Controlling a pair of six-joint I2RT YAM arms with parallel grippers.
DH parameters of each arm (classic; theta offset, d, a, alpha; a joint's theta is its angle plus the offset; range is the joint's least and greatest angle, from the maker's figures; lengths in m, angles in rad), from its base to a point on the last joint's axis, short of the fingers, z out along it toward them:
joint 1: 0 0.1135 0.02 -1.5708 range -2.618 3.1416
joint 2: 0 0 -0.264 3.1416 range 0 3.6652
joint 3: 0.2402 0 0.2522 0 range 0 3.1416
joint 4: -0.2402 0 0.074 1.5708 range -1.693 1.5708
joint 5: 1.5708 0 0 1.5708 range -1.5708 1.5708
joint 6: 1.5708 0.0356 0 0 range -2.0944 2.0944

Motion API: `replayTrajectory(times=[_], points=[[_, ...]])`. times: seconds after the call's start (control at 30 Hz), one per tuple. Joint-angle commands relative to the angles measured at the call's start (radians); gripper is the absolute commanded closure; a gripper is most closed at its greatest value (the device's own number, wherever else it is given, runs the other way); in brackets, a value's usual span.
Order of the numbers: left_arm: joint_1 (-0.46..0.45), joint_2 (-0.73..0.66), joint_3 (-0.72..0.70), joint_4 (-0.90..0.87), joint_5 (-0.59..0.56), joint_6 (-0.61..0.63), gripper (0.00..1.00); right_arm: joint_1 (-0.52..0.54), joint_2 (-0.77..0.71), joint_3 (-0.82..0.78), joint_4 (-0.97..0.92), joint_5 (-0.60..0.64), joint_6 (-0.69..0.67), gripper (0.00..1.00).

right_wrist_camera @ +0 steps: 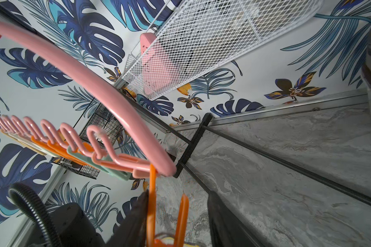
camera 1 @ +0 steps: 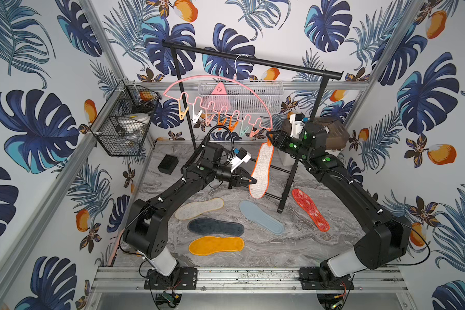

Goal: Take the shoe insoles off the hanger
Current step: Open the clamp at the hanger.

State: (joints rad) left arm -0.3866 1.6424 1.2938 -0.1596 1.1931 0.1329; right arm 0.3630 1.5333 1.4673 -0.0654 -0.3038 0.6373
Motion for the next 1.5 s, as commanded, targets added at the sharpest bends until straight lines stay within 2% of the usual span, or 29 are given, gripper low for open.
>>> replayTrajectory(times=[0.0,0.2,0.47,0.8,1.03,1.17,1.27,1.47], points=[[-0.001,-0.010,0.006,-0.015,0.026,0.031,1.00,-0.001,0.008,0.017,0.014,-0.019,0.013,0.56],[-0.001,-0.014,0.005,-0.018,0.025,0.034,1.00,-0.001,0.024,0.031,0.009,-0.037,0.016,0.63],[-0.001,-0.016,0.016,-0.043,0.019,0.053,1.00,-0.001,0.015,0.030,0.007,-0.039,0.014,0.80],[-0.001,-0.009,0.009,-0.057,0.012,0.074,1.00,-0.001,-0.006,0.019,0.006,-0.011,-0.004,0.83],[-0.017,-0.044,-0.015,-0.293,-0.070,0.371,1.00,-0.002,-0.015,0.009,0.019,-0.003,-0.013,0.83],[-0.019,-0.064,-0.024,-0.400,-0.095,0.487,1.00,-0.002,-0.019,-0.005,0.034,-0.001,-0.008,0.83],[-0.019,-0.067,-0.022,-0.473,-0.162,0.556,1.00,-0.002,-0.014,-0.010,0.041,-0.001,-0.004,0.83],[-0.010,-0.122,-0.083,-0.462,-0.380,0.587,1.00,-0.002,-0.009,-0.018,0.050,-0.001,-0.006,0.80]])
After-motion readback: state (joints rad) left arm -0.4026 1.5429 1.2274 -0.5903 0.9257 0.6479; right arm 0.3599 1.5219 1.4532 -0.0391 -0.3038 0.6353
